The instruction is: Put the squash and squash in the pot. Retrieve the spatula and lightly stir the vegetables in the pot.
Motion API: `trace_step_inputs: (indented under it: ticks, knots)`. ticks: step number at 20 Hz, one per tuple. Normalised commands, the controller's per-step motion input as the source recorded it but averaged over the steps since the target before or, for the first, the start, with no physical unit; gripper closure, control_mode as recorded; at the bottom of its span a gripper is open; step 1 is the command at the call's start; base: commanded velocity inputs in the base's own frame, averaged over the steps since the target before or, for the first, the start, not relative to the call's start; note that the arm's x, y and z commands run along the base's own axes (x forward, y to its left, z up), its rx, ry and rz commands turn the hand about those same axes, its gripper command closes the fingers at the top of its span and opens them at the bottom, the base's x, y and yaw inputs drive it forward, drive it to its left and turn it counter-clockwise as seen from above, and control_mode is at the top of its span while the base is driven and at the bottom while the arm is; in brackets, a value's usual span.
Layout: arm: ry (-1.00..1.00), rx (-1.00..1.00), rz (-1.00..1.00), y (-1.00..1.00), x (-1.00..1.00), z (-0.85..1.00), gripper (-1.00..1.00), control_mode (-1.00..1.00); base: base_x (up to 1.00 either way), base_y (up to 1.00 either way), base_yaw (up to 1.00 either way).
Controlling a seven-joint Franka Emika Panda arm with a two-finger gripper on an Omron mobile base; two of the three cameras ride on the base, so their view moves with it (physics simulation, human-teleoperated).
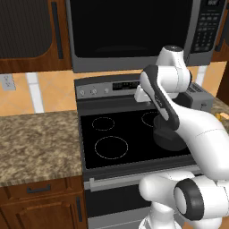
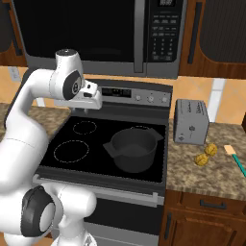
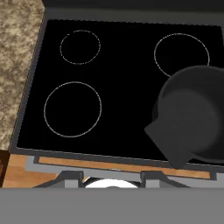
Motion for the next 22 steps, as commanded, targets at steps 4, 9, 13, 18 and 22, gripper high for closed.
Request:
trace_step_inputs:
  ticks: [4, 9, 13, 18, 22]
  knots:
    - [0.05, -0.02, 0.00, 0.00, -0.05, -0.18, -1.00, -1.00, 0.00, 0.00, 0.00]
    - [-0.02, 0.00, 0.00, 0.00, -0.03, -0.23, -1.00, -1.00, 0.00, 0.00, 0.00]
    - [-0.01, 0.00, -0.03, -0.04, -0.03, -0.04, -1.00, 1.00, -0.03, -0.04, -0.01]
    - [0.00, 0.00, 0.00, 0.00, 0.00, 0.00, -1.00, 1.00, -0.21, -0.34, -0.04]
    - [0.00, 0.00, 0.00, 0.00, 0.00, 0.00, -1.00, 1.00, -0.02, -0.82, -0.06]
